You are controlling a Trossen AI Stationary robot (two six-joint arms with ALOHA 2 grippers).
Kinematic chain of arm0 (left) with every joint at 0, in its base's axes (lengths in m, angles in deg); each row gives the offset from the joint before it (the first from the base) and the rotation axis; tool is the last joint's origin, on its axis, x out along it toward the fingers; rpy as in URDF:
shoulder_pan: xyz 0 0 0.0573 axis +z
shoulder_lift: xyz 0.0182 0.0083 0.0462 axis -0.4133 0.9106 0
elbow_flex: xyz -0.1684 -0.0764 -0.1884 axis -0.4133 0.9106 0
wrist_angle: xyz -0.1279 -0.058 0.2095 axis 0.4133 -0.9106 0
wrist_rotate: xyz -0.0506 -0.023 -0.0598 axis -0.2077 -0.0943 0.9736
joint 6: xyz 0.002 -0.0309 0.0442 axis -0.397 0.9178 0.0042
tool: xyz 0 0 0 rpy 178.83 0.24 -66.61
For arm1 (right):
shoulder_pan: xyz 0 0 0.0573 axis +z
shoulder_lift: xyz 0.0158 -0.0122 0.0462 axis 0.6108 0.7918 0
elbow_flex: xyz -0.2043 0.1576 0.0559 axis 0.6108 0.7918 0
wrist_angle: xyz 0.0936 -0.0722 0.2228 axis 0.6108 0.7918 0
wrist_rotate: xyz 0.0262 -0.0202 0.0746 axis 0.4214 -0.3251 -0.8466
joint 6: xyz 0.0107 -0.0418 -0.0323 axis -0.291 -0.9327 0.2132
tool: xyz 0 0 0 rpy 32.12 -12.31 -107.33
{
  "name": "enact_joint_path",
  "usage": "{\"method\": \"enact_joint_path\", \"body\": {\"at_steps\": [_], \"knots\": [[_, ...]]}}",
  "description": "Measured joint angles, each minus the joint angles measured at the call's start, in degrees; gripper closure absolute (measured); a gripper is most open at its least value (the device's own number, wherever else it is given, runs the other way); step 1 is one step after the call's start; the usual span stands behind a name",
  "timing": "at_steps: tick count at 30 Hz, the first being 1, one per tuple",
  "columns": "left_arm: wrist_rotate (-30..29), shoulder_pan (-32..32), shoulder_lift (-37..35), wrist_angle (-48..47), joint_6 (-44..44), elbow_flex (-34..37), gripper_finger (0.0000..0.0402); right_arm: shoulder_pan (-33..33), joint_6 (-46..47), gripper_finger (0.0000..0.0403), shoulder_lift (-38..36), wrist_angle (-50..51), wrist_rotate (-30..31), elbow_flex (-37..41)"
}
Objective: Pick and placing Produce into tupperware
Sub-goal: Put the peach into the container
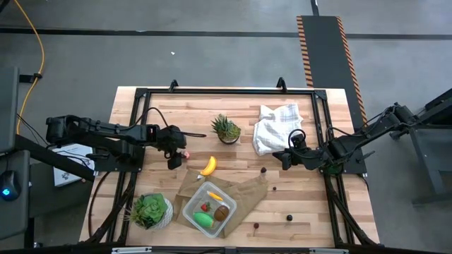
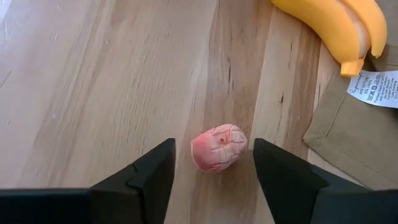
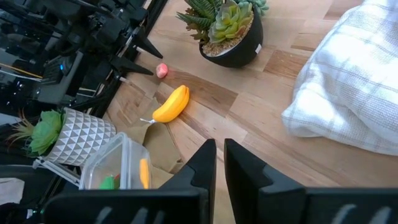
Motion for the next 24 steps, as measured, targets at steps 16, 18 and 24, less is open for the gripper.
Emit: {"method": "enact_joint_path", "body": {"at_steps": [16, 18, 24], "knots": [[0.87, 0.0, 0.0, 0.19, 0.7, -0.04, 0.0176, 0.0, -0.44, 0.0382, 0.0, 0.05, 2.91, 0.0], [0.84, 0.0, 0.25, 0.22, 0.7, -0.06, 0.0175, 0.01, -0.42, 0.0382, 0.0, 0.05, 2.91, 0.0], [0.42, 0.0, 2.72, 0.38, 0.77, -0.07, 0.0173, 0.01, -0.39, 0.0382, 0.0, 0.05, 2.89, 0.0]]}}
